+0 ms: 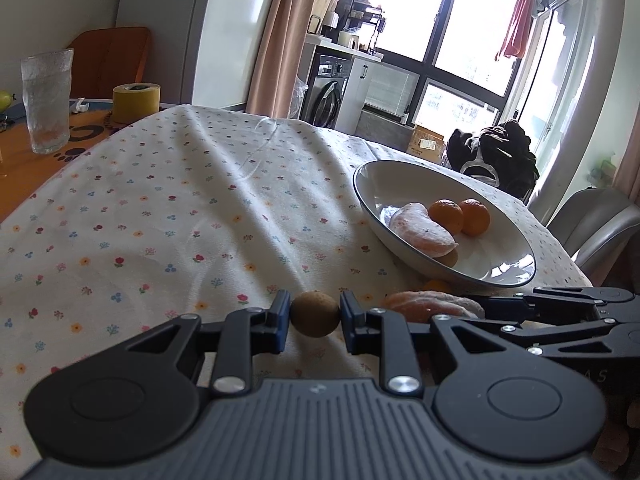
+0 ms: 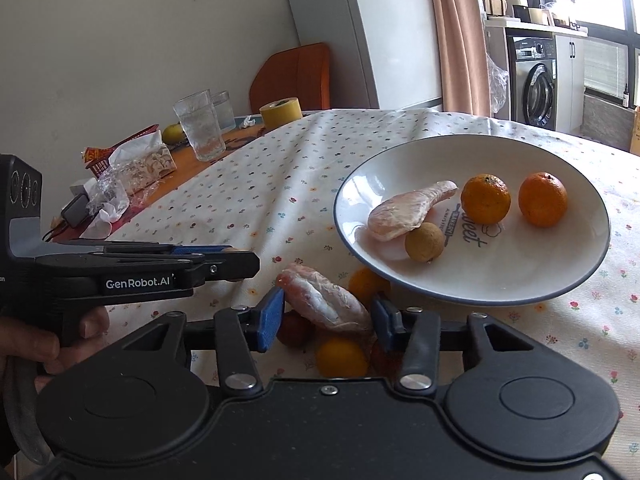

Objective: Organize fruits
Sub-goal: 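Grasp a kiwi with the left gripper while the right gripper grasps a pink pomelo segment, then carry the kiwi and pomelo segment into the white bowl and open both grippers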

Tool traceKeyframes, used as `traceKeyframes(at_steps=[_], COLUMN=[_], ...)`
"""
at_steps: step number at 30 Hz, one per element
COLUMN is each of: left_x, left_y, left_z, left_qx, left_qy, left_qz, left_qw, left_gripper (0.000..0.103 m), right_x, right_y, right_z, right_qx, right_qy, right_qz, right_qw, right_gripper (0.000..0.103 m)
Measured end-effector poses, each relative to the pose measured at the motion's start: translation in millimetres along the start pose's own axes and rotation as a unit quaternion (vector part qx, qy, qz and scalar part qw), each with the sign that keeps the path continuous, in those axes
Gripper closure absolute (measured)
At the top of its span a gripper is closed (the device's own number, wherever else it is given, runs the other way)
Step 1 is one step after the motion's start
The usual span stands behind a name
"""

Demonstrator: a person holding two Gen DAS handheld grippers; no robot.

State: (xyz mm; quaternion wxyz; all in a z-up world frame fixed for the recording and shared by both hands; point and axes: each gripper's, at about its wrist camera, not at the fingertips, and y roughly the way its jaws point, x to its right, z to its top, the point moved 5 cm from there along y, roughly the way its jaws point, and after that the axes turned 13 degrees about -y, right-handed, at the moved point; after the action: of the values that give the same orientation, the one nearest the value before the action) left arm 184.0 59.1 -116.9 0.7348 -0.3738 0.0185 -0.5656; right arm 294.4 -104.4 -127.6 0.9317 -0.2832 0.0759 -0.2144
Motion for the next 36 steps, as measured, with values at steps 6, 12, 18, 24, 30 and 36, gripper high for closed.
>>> traceKeyframes(at_steps=[6,12,18,24,30,36], left_x=[-6,-12,-16,-17,-13,-4], left_y=[-7,-10,-12,-13,-22,-35], left_z=[0,-1,0,1,4,9], left_qx=[0.003,0.001,0.003,0.005,0.014,0.031], left_qy=[-0.007,-0.011,-0.015,-0.018,-0.015,-0.007], left_qz=[-0.002,-0.007,-0.007,-0.006,-0.009,-0.009], left_qw=[1.0000,0.9999,0.9999,0.9998,0.9997,0.9994], left_gripper=[0.078,0.078,0.078,0.078,0.078,0.078], right_x=[-16,-27,-27,-24,-26,-28], right_y=[7,20,33,29,18,-1], right_z=[9,20,19,22,25,34], right_qx=[-0.016,-0.033,-0.048,-0.044,-0.032,-0.008], right_qy=[-0.036,-0.064,-0.063,-0.055,-0.050,-0.055], right_qz=[0.004,-0.019,-0.026,-0.022,-0.019,-0.021], right_qw=[0.999,0.997,0.996,0.997,0.998,0.998], right_gripper=[0.069,0.067,0.071,0.081,0.082,0.082])
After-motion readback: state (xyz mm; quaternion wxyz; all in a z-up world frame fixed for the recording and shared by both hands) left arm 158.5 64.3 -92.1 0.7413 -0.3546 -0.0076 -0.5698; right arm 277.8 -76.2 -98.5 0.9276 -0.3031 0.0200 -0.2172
